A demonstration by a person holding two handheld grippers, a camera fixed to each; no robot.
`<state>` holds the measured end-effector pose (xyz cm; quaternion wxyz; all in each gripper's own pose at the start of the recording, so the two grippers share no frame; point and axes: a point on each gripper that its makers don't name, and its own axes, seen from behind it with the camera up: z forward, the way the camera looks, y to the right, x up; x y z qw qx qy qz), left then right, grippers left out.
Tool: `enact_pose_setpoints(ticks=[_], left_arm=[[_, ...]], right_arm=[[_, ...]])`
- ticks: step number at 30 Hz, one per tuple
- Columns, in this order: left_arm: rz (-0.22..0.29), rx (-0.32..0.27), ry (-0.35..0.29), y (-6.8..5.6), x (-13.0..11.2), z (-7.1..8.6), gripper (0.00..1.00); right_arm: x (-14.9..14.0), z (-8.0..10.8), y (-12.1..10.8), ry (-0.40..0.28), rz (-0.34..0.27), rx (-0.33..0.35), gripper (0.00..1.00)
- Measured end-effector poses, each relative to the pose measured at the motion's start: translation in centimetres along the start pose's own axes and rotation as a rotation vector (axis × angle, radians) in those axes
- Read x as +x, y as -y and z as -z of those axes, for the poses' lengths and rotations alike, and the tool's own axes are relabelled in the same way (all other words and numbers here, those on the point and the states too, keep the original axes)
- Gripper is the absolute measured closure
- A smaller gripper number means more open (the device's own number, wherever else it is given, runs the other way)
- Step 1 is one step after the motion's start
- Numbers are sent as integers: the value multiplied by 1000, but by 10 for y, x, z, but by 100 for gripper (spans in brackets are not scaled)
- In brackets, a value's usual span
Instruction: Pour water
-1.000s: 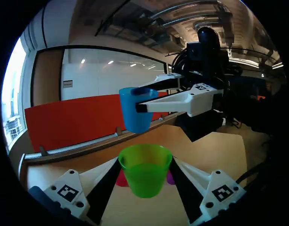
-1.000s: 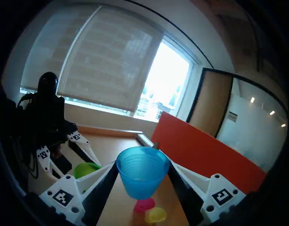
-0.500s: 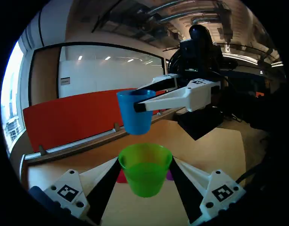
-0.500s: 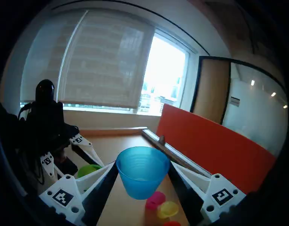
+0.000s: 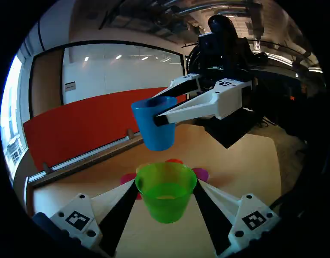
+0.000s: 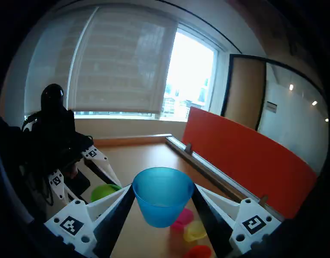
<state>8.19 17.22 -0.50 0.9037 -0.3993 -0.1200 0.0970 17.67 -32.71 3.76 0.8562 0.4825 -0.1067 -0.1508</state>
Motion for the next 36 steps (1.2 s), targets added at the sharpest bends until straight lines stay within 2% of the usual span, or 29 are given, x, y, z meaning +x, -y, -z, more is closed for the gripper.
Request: enact_pose_setpoints(ticks=[17,36], left_arm=[[-12,-5,103,3,-38,-12,13],[-9,-28,208,-4,-86,-20,13]], right_arm=[[-46,-4,-2,86,-25,12,6],[-102,-13,1,176,-53,33,6]])
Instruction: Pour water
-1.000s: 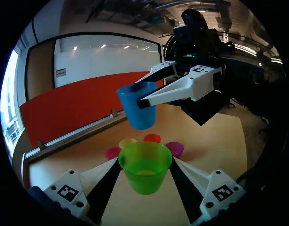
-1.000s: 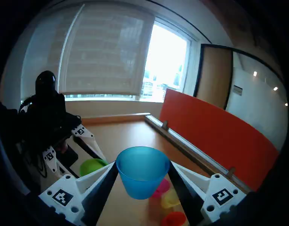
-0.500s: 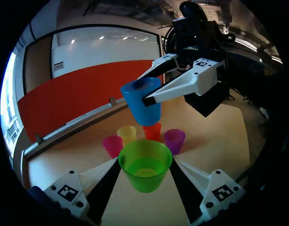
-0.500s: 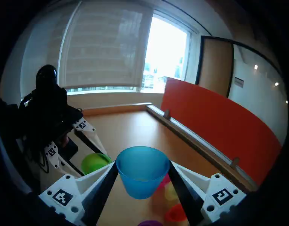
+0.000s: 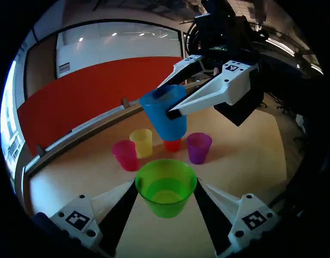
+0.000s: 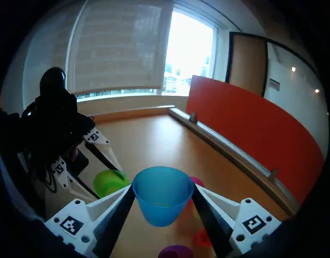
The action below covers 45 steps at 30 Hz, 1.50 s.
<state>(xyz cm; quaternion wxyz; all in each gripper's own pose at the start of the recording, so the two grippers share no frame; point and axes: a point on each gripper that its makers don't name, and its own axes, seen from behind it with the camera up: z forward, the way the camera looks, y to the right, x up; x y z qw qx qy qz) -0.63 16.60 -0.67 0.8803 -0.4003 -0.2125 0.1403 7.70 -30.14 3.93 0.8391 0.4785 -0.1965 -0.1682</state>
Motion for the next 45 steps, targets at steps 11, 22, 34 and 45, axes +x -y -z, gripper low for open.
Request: enact_pose_setpoints(ticks=[11,22,34,45], left_arm=[[9,-14,37,-5,-21,-9,13],[20,-26,68,-8,-40,-17,13],[32,-35,87,-11,-54,-27,13],[39,-41,84,-13,-60,-31,13]], right_arm=[[-31,-12,4,57,7,22,6],[-60,-26,9,109,1,41,6],[-89,-40,18,165,0,62,6],[-108,-49,25,198,0,77,6]])
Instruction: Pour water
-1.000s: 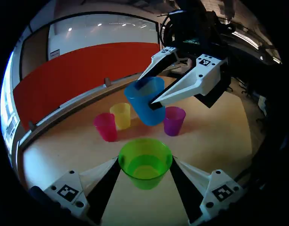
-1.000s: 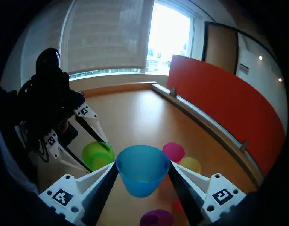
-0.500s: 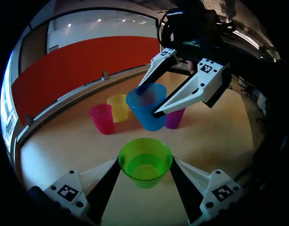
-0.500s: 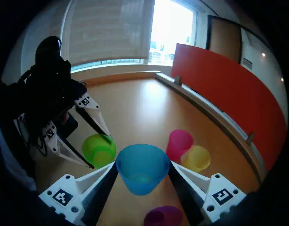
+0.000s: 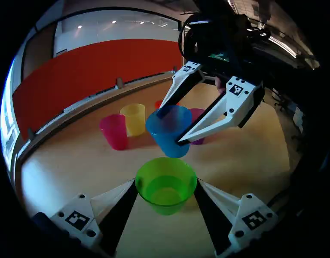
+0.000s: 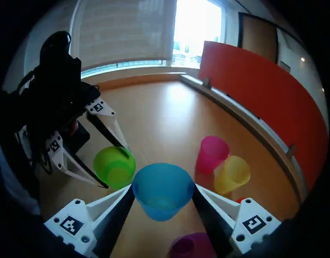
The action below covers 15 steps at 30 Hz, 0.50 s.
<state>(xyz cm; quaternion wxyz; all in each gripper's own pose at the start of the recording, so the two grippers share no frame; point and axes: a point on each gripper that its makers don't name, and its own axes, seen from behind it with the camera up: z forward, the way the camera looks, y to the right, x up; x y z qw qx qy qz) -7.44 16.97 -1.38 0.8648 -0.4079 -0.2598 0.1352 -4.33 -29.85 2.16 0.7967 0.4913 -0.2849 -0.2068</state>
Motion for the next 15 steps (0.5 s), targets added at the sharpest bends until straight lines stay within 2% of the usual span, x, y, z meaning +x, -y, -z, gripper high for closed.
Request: enact_pose_setpoints(ticks=[15], left_arm=[[19,-4,-1,1,-9,-6,13]], right_arm=[[-14,-12,3,25,1,2,6]])
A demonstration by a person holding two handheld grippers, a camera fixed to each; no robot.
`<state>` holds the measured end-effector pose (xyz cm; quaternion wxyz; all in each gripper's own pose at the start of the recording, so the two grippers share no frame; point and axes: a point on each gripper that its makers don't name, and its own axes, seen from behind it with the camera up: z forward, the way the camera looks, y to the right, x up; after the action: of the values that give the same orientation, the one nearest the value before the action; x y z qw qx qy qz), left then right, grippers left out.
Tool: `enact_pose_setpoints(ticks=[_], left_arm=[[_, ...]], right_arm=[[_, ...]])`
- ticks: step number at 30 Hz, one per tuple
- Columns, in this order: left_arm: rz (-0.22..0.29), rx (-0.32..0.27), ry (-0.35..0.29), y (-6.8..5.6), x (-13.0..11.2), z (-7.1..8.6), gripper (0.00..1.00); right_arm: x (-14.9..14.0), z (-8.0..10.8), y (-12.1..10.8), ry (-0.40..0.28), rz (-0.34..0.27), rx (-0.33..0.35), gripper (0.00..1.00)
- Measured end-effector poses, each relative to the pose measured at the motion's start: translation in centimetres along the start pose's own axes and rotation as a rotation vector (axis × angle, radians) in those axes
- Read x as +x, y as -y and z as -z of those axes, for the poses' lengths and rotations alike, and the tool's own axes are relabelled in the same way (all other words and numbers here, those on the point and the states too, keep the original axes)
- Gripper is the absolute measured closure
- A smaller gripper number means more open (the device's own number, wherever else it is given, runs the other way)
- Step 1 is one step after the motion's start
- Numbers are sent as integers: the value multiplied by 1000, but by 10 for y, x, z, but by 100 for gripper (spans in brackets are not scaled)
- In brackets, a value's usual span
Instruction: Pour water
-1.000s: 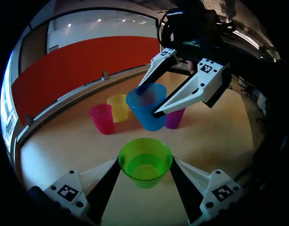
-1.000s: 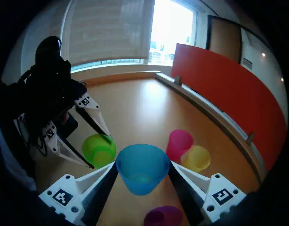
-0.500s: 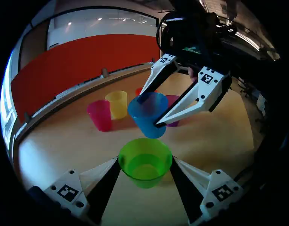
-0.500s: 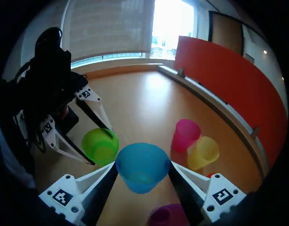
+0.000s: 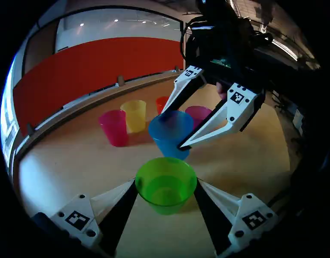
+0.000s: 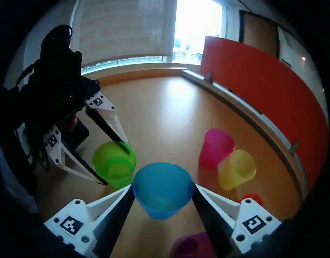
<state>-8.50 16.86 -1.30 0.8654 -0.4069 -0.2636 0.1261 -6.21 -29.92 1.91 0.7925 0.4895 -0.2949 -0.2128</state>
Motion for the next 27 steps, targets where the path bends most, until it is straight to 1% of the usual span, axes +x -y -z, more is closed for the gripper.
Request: enact_pose_setpoints(ticks=[8,17,27], left_arm=[[4,8,-10,3,-1,-1,13],[12,9,-13,3,-5,-1,13],[6,12,-18,1,-8,0,13]], right_arm=[[-5,-4,-1,12,8,-4,6],[-8,-6,-1,20,14,-6,6],[-14,-9,0,33,17,-10,6]])
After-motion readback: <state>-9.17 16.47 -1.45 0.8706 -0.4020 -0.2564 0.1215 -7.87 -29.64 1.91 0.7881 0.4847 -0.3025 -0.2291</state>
